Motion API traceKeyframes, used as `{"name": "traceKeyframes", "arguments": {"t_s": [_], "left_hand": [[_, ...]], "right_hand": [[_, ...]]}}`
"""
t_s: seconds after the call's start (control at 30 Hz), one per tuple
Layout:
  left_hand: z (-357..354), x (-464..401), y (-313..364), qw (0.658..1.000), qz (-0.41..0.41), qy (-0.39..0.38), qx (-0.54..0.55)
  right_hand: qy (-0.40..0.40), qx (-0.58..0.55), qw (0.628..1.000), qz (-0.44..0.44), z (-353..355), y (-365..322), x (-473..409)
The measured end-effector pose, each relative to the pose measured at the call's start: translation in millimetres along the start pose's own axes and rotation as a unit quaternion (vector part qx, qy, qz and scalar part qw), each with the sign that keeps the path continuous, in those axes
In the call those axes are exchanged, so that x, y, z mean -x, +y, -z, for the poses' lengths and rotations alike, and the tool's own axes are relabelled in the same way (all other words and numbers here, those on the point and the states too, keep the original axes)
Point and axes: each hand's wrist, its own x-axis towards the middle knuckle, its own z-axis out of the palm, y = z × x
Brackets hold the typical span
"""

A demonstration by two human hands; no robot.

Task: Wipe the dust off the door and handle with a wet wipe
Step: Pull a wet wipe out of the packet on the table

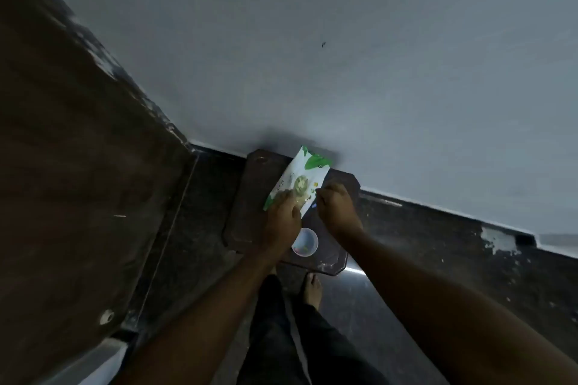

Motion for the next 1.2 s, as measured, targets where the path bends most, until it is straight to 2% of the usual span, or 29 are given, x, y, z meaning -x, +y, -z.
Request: {"name": "traceKeyframes", "arguments": {"t_s": [0.13, 0.23, 0.37, 0.53, 0.63, 0.7, 0.83, 1.0, 1.13, 1.2], "left_hand": [[-20, -39, -27, 0.998, -0.018, 0.041, -0.054], [-39, -59, -41, 0.996, -0.021, 0.000, -0.082], [-56, -85, -56, 0.996, -0.016, -0.052, -0.067], [-71, -100, -65, 0.991, -0.080, -0.057, -0.087], [-70, -96, -68, 0.986, -0.104, -0.053, -0.118], [-71, -95, -70, 0.982, -0.112, -0.047, -0.143], [-70, -99, -69, 0.979, -0.078, -0.031, -0.185], [-68, -93, -65, 0.967, -0.035, -0.065, -0.245], [-62, -89, -51, 0.969, -0.034, -0.048, -0.238], [-56, -84, -39, 0.986, -0.040, -0.017, -0.159]], "right_hand": [[0.013, -0.022, 0.998, -0.057, -27, -2, -36], [0.010, -0.045, 0.994, -0.101, -56, 6, -60], [-0.013, -0.042, 0.989, -0.139, -79, 8, -86], [-0.004, 0.058, 0.993, -0.104, -99, 19, -91], [0.001, 0.077, 0.994, -0.075, -102, 23, -94], [0.017, 0.050, 0.995, -0.083, -101, 24, -96], [0.088, -0.054, 0.987, -0.120, -88, 21, -90], [0.170, -0.191, 0.947, -0.194, -68, 17, -71], [0.233, -0.264, 0.910, -0.218, -54, 7, -59], [0.240, -0.295, 0.896, -0.227, -48, 4, -56]]}}
